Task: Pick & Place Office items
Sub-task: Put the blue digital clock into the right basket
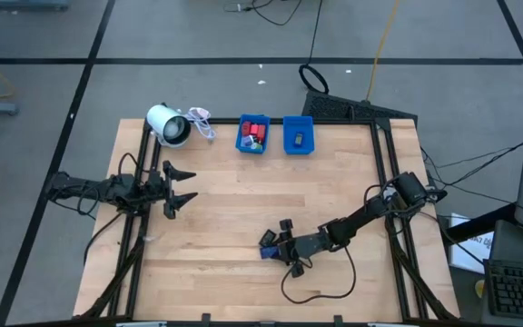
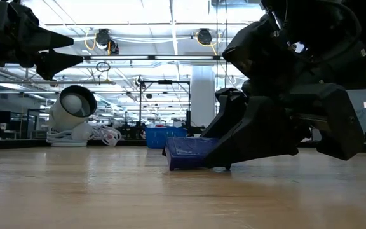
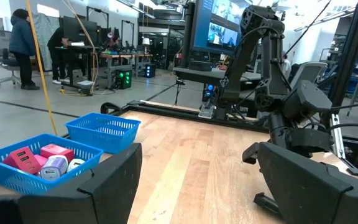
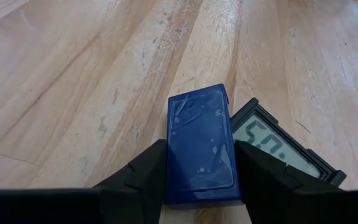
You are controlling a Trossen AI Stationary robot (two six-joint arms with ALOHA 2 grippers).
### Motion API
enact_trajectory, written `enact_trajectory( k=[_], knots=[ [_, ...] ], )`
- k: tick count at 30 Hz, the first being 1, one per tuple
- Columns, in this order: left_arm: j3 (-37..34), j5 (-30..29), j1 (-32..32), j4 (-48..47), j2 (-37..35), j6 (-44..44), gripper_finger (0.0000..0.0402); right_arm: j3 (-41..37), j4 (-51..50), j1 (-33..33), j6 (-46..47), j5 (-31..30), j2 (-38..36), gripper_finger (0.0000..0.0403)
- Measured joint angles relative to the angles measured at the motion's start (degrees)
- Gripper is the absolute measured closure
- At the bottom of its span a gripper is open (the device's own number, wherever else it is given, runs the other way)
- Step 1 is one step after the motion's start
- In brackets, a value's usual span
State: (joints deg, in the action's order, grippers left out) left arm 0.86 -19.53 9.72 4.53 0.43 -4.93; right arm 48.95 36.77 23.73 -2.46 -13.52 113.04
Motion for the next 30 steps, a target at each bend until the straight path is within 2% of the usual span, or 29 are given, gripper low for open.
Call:
enact_trajectory(
  k=[10, 20, 30],
  knots=[
    [0.0, 0.0, 0.0, 0.0, 0.0, 0.0, 0.0078, -0.1, -1.0, 0.0, 0.3, 0.1, -2.8, 0.0242],
    [0.0, 0.0, 0.0, 0.0, 0.0, 0.0, 0.0078, 0.0, -5.2, 0.0, 0.1, 0.1, -10.4, 0.0243],
    [0.0, 0.0, 0.0, 0.0, 0.0, 0.0, 0.0078, 0.0, -14.0, -0.4, 2.2, 0.1, -19.4, 0.0241]
  ],
)
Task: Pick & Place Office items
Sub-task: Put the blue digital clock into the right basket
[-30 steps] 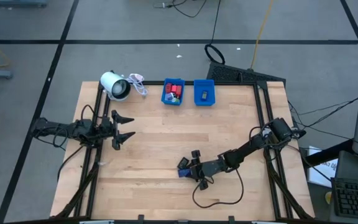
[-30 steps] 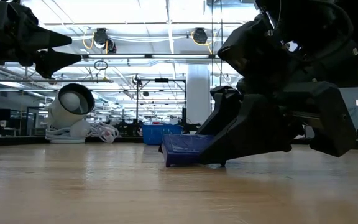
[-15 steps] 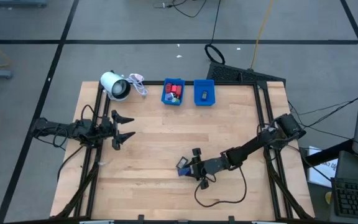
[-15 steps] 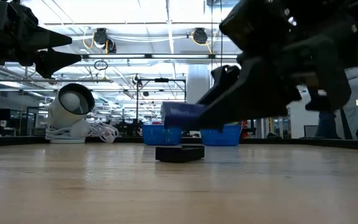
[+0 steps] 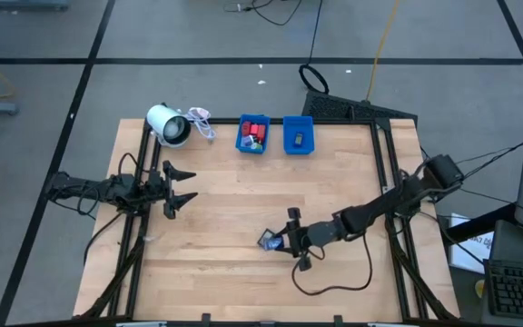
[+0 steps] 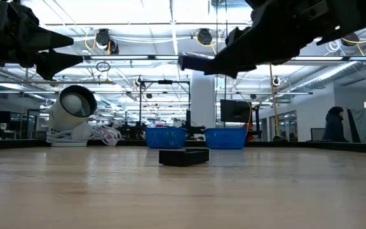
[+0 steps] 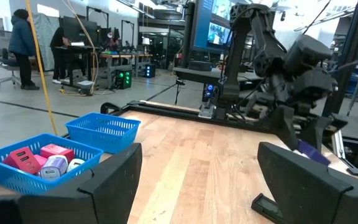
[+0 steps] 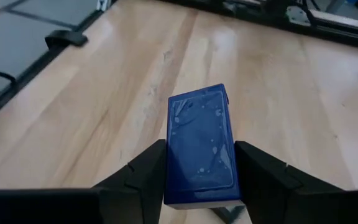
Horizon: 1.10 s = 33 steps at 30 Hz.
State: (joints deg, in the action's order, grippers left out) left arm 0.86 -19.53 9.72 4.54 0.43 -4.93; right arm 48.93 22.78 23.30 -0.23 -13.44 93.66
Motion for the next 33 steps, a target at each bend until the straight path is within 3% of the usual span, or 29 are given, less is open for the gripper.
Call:
enact_trajectory(
  k=[14, 33],
  knots=[
    [0.0, 0.0, 0.0, 0.0, 0.0, 0.0, 0.0078, 0.0, -3.0, -1.8, 0.2, 0.1, -4.3, 0.0241],
    [0.0, 0.0, 0.0, 0.0, 0.0, 0.0, 0.0078, 0.0, -3.0, -10.6, 2.6, 0.2, -4.3, 0.0239]
  ],
)
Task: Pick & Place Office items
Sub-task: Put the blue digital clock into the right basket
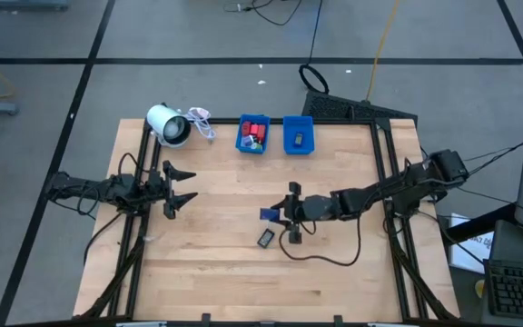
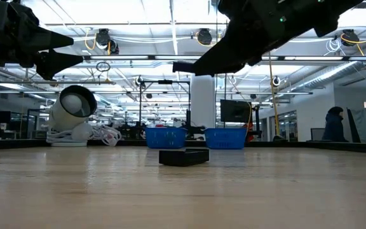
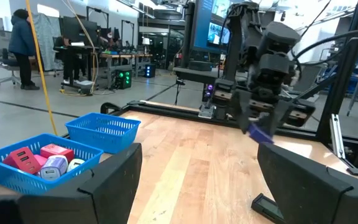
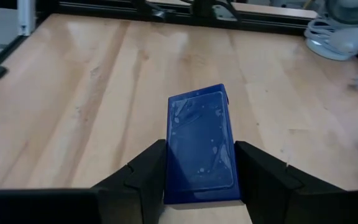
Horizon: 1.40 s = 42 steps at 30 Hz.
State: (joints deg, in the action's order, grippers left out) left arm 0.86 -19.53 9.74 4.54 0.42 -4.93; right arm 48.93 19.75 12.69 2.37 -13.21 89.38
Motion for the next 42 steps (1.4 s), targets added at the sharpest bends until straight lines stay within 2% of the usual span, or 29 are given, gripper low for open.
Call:
enact_trajectory(
  k=[42],
  knots=[
    [0.0, 0.0, 0.0, 0.0, 0.0, 0.0, 0.0078, 0.0, 0.0, -20.4, 0.0, 0.1, 0.0, 0.0239]
  ],
)
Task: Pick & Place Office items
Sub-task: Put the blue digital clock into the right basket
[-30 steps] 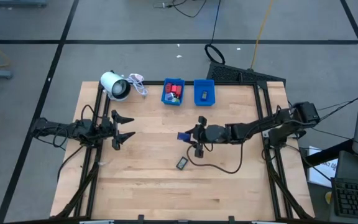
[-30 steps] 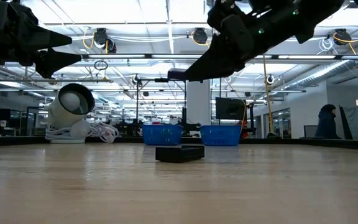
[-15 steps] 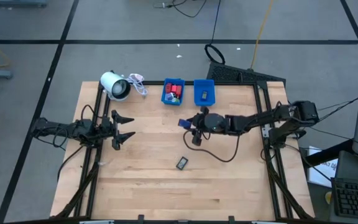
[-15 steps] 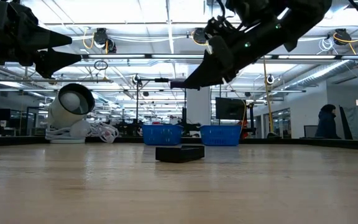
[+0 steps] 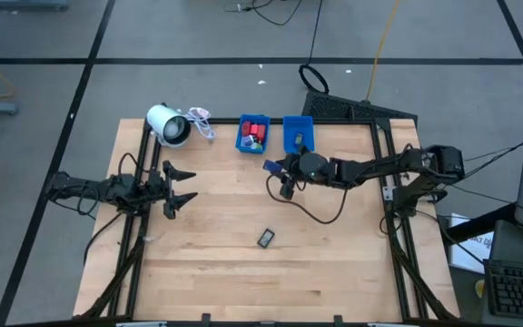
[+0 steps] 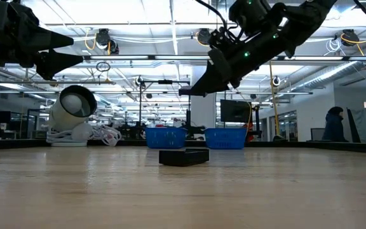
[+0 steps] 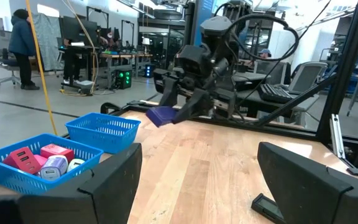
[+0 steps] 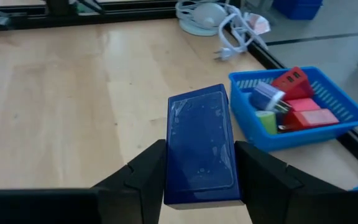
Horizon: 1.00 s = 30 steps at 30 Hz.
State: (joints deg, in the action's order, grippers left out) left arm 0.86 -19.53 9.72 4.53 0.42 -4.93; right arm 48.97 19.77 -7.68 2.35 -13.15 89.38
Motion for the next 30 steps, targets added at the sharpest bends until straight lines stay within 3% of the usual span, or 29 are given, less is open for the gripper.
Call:
enact_trajectory(
  k=[30],
  knots=[
    [0.0, 0.0, 0.0, 0.0, 0.0, 0.0, 0.0078, 0.0, 0.0, -10.7, 0.0, 0.0, 0.0, 0.0239]
  ],
)
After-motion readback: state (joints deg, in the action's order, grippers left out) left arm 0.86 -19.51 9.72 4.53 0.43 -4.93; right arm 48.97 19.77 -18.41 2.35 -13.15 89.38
